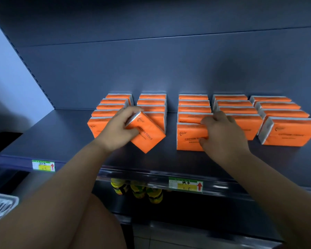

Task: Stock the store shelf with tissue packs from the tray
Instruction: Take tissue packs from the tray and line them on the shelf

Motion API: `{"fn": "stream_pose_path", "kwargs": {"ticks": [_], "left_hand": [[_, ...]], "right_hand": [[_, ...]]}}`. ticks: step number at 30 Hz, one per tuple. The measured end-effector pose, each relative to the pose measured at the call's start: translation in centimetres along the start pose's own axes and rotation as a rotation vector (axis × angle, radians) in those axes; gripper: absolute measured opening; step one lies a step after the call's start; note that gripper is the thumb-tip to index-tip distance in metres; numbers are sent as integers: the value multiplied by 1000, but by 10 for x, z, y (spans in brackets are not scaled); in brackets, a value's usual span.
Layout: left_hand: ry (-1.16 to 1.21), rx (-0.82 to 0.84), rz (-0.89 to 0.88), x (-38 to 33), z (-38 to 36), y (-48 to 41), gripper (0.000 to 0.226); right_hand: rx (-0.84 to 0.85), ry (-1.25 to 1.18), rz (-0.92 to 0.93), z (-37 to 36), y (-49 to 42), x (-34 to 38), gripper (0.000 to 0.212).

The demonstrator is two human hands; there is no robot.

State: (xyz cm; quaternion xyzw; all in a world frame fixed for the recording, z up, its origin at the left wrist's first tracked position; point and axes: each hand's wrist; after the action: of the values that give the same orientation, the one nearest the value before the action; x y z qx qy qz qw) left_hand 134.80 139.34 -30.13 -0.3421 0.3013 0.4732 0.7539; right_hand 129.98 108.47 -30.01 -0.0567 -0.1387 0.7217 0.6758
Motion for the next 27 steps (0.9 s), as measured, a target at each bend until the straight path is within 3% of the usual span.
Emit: {"fn": "stream_pose_path", "kwargs": {"ticks": [6,16,27], "left_hand": [[-220,-127,-104,16,10,-3,28],[-509,-32,-172,15,-6,-12,52],[-699,-136,-204,11,-13,-17,45]], "right_hand": [[-3,34,-15,-3,-4,5,44],[17,70,-34,-4,-6,13,46],[1,78,-62,-3,-2,15,45]]}}
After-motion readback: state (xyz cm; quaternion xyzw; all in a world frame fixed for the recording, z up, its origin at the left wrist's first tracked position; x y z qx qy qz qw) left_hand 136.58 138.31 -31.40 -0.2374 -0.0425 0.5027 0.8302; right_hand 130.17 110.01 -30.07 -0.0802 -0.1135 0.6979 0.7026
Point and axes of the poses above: each hand's wrist, its own y-axis away from the middle knuckle, its own z-axis out of the back of the hand, x = y × z, and after that the axes turned 5 degrees about x, right-handed
